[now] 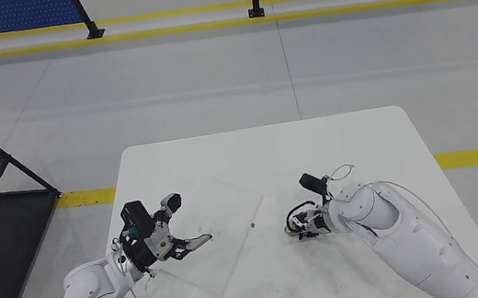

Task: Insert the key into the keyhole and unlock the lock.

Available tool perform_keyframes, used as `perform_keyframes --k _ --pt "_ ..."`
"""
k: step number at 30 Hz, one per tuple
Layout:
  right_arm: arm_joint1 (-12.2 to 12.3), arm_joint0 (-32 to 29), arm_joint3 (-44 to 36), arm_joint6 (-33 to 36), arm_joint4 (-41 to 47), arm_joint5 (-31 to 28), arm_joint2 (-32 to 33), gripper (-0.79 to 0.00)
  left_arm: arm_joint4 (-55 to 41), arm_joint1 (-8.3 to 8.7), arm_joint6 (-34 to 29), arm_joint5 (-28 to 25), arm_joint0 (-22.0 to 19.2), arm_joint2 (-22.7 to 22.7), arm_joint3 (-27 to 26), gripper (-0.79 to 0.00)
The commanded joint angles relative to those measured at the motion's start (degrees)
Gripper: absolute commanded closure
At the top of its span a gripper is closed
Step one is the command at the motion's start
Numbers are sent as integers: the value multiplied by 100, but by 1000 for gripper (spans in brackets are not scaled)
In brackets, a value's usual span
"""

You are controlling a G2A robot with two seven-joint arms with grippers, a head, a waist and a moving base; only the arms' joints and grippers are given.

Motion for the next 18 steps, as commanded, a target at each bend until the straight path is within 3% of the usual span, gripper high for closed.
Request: perform_keyframes --k 1,3,4,5,6,7,18 --pt "-3 17 23 16 43 17 -4 0 0 0 0 0 0 0 0 -785" --pt "-2 37 37 9 27 32 -11 0 0 0 0 0 0 0 0 -785" --pt "1 43 32 7 36 42 -1 -175 0 0 0 0 0 0 0 -785" --pt "4 46 25 -2 39 46 11 -296 0 0 0 0 0 0 0 -785" --pt "7 40 11 -34 49 51 30 -683 0 0 0 0 0 0 0 -785" --pt "11 30 -3 -45 55 53 39 -785 0 0 0 0 0 0 0 -785" --pt "88 -183 -375 -417 -112 41 226 -785 0 0 0 0 0 0 0 -785"
